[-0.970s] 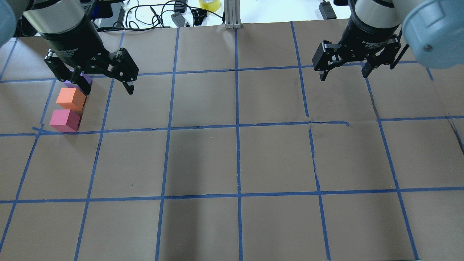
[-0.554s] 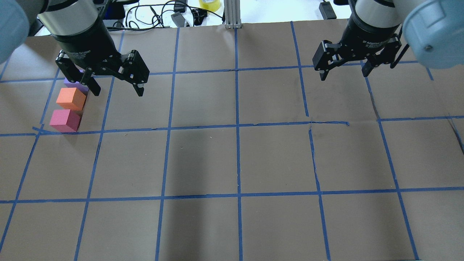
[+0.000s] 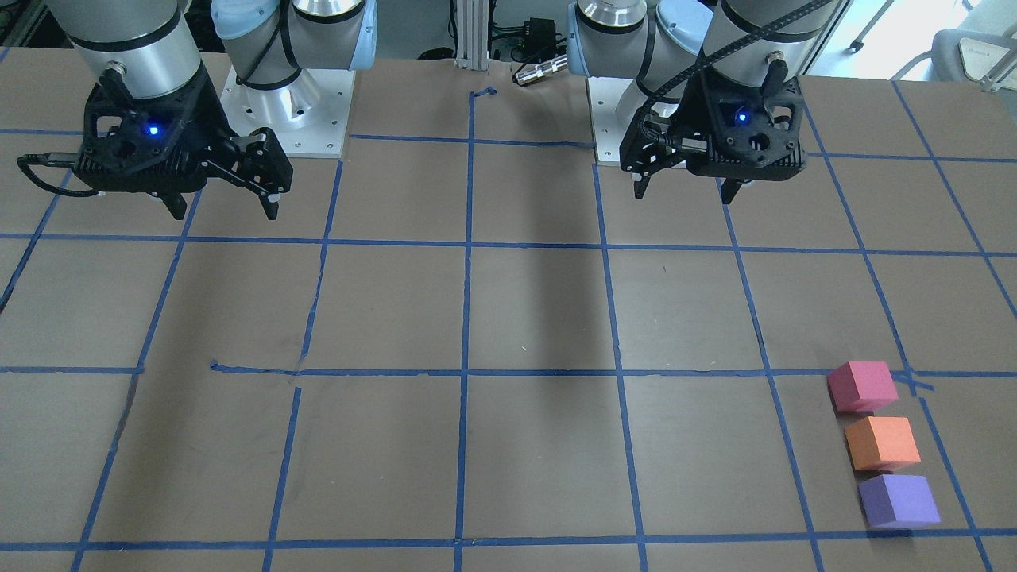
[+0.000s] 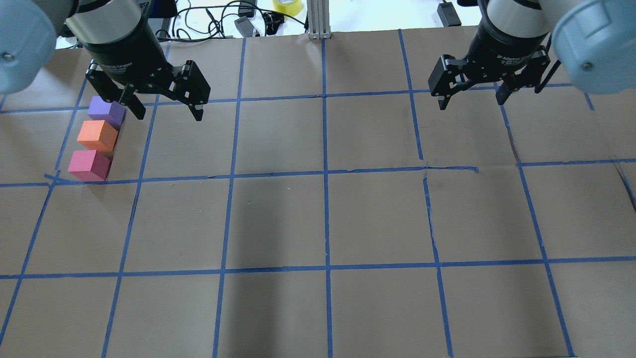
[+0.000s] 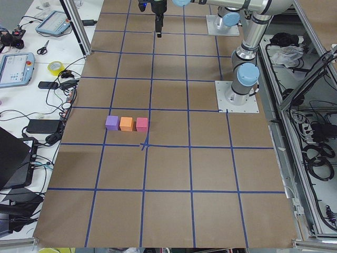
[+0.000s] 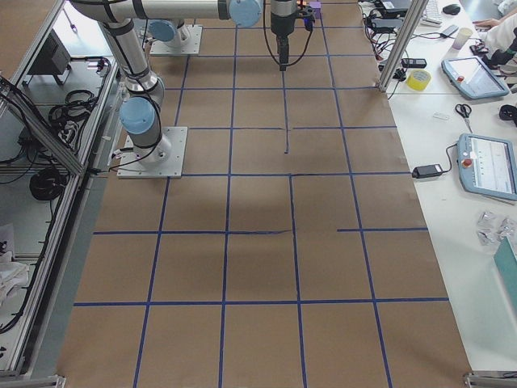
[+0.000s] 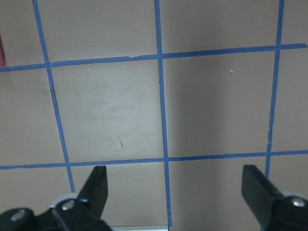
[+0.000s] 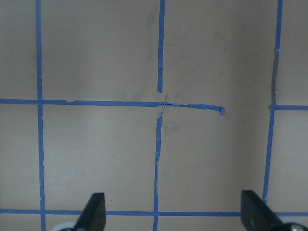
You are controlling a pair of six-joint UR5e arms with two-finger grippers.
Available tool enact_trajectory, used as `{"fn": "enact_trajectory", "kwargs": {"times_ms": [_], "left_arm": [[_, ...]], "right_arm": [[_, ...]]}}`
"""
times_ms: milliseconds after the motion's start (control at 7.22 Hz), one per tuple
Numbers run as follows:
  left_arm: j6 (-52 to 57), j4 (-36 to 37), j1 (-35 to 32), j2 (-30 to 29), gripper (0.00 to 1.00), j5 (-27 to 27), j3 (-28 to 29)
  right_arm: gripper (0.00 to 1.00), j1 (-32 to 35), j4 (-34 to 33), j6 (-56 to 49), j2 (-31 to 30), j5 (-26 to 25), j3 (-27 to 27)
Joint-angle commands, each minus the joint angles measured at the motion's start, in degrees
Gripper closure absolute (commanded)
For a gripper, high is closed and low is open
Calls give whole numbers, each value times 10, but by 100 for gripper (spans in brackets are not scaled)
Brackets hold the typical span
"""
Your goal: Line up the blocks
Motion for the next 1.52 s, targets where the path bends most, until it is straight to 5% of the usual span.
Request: {"fn": "enact_trajectory", "kwargs": {"times_ms": [0,1386], "left_arm": [[8,13,-1,2,0,-6,-5],[-26,31,-1,17,0,-29,-25]], "right_arm": [[0,0,0,-1,0,0,0],[0,0,5,0,0,-2,0]]}}
